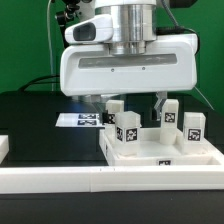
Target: Assemble square table
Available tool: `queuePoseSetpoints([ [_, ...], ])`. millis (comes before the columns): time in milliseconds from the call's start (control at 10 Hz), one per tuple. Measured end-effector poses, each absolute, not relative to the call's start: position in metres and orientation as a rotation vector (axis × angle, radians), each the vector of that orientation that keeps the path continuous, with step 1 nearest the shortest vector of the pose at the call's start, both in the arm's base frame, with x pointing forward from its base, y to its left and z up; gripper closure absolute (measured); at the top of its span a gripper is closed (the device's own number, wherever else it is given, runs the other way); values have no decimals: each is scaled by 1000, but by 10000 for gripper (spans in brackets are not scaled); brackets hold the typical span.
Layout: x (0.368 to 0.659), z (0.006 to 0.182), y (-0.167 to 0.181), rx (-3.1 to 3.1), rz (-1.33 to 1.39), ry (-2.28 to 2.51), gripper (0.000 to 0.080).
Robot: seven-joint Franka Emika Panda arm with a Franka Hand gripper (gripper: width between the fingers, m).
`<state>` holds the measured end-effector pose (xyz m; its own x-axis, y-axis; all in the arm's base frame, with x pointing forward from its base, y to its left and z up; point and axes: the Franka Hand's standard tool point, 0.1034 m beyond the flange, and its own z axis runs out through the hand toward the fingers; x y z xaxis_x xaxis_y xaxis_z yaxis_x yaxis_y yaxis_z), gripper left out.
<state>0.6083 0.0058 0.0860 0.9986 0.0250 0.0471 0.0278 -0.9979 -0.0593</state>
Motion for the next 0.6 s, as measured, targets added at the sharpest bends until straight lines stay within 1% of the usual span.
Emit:
queuePoseSetpoints([
  [200, 608, 86, 5, -3078, -76, -290, 150],
  [300, 608, 86, 5, -3081, -74, -245, 150],
  [400, 608, 86, 5, -3081, -74, -244, 270],
  [500, 608, 86, 5, -3083, -73, -223, 417],
  [600, 608, 85, 5, -3084, -72, -195, 417],
])
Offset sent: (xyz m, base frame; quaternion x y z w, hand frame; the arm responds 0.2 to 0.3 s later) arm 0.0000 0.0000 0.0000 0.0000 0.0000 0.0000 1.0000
